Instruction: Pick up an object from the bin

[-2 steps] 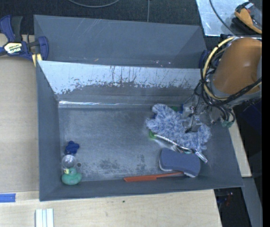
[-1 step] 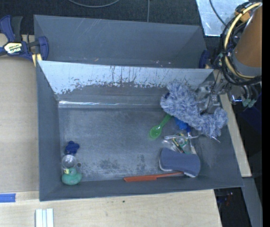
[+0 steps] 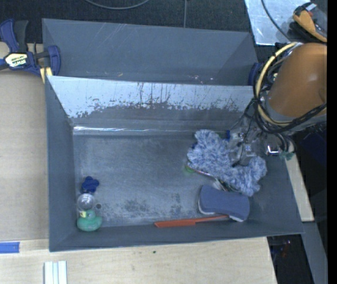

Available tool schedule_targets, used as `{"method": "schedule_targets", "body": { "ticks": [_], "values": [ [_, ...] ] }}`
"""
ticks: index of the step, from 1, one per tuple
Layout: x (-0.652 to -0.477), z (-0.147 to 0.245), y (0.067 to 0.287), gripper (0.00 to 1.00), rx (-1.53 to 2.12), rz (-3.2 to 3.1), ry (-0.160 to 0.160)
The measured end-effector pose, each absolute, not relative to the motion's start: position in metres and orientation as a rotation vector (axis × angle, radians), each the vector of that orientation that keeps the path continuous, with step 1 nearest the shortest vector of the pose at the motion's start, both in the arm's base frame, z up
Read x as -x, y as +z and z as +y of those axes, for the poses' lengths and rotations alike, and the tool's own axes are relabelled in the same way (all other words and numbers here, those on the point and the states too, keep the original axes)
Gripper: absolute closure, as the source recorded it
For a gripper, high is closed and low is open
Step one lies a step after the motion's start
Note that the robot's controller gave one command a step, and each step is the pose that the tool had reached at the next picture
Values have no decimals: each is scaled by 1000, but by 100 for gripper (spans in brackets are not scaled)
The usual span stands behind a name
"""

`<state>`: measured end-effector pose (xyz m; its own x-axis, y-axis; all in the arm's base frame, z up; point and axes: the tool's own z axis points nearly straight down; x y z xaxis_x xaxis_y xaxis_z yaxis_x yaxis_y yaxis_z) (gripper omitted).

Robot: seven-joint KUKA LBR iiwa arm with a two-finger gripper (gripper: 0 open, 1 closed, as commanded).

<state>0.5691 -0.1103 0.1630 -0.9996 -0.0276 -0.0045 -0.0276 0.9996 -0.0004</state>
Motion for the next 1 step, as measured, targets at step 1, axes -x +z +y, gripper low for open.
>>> {"method": "schedule_targets", "body": {
  "ticks": [1],
  "values": [
    [-591,-118,249,100,-101,3120,-3]
  ]
}}
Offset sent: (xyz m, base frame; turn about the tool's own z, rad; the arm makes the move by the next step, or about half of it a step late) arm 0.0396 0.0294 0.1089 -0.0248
